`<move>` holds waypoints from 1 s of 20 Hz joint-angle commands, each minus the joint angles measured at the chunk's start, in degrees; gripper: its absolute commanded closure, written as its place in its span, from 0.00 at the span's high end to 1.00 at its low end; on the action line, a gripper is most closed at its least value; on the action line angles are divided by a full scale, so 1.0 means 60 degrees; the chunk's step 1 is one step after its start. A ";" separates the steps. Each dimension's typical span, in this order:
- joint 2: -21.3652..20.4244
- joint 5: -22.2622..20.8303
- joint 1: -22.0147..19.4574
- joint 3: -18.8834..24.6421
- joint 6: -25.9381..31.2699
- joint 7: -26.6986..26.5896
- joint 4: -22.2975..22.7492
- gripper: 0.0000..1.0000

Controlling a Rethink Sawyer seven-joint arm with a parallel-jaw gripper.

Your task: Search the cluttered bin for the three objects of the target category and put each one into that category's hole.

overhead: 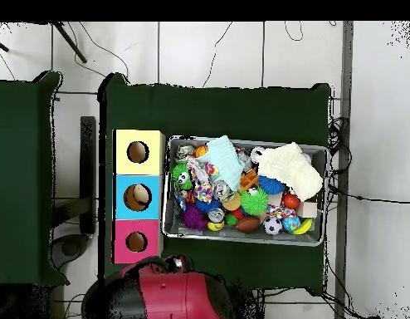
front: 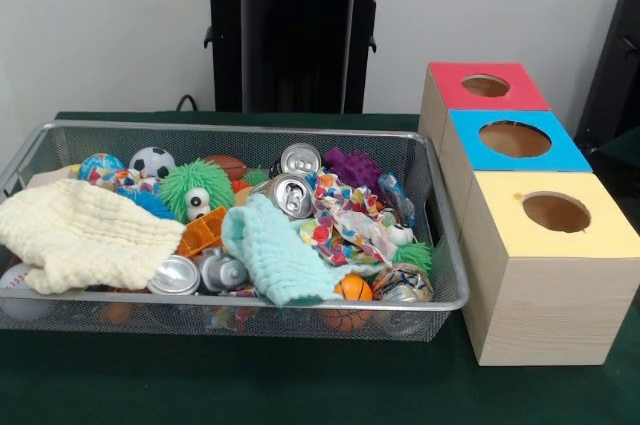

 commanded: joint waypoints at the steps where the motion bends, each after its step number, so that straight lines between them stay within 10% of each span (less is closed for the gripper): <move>1: 0.0402 0.0155 0.0246 -0.0072 0.0740 0.2258 -0.0438 1.00; 9: 0.0278 0.0330 -0.0068 -0.0304 0.0203 0.1734 0.0100 1.00; 20: 0.0008 0.0354 -0.2512 -0.0139 -0.1203 0.0064 0.1445 1.00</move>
